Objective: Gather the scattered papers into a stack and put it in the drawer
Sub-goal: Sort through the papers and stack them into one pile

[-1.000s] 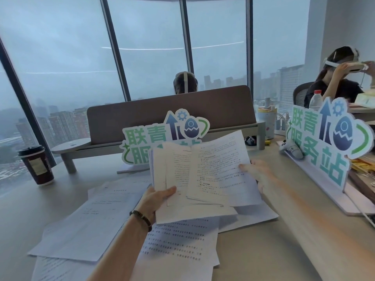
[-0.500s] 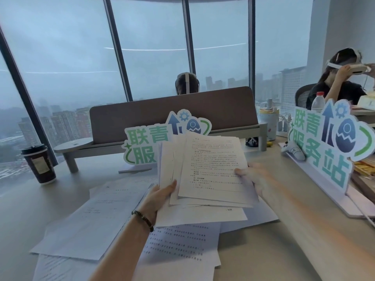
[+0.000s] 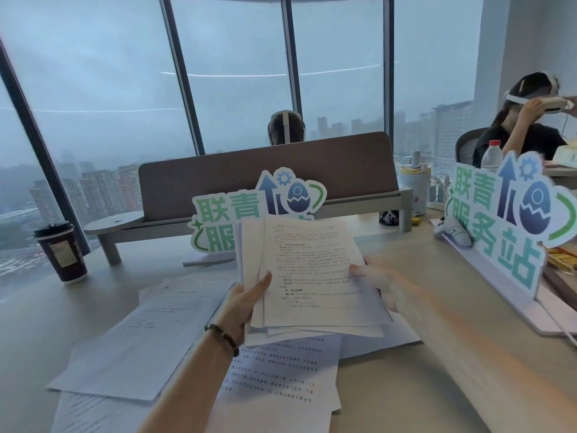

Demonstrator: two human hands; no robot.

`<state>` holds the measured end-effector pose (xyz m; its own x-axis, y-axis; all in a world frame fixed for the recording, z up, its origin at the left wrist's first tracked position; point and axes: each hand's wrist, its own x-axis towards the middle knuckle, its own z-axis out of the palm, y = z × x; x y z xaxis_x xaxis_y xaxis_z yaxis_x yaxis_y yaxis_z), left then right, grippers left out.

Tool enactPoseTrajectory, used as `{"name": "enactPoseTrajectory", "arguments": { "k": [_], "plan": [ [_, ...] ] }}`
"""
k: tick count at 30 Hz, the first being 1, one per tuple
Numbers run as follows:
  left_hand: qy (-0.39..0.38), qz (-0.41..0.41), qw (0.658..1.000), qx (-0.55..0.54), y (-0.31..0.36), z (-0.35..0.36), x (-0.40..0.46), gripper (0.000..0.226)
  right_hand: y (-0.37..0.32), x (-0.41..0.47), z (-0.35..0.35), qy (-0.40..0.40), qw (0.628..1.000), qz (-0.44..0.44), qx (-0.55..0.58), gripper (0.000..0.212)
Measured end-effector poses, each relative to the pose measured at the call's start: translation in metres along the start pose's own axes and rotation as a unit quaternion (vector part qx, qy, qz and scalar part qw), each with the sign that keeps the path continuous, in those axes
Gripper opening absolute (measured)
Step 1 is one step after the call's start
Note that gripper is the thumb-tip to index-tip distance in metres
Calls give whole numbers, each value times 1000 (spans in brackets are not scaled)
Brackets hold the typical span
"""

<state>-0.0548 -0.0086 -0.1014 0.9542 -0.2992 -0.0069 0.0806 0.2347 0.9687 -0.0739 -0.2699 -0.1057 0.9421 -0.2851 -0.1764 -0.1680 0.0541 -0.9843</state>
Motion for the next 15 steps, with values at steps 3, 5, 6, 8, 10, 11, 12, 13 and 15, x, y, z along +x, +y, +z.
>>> {"name": "enactPoseTrajectory", "arguments": {
  "k": [3,5,6,8,10,11,12,13,15],
  "plan": [
    [-12,0,1000,8,0,0,0,31,0,-4,8,-19,999,-5,26,21],
    [-19,-6,1000,11,0,-1,1,29,1,-5,11,-27,999,-12,35,21],
    [-24,-10,1000,14,0,-2,1,30,0,-6,12,-23,999,-20,33,24],
    [-38,-18,999,26,-2,-6,3,33,-1,-8,12,-5,999,-43,16,36],
    [-40,-25,998,28,-4,-8,6,36,-3,-14,12,2,997,-71,-3,42],
    [-35,-26,999,25,-4,-8,6,35,-5,-16,12,1,996,-89,-8,43],
    [-27,-22,999,23,-5,-7,6,33,-7,-19,12,1,994,-110,-15,45],
    [-18,-12,999,23,-4,-6,6,31,-9,-21,12,4,991,-131,-23,48],
    [-3,25,999,33,-2,-3,6,27,-15,-26,13,13,983,-176,-39,53]
  ]
}}
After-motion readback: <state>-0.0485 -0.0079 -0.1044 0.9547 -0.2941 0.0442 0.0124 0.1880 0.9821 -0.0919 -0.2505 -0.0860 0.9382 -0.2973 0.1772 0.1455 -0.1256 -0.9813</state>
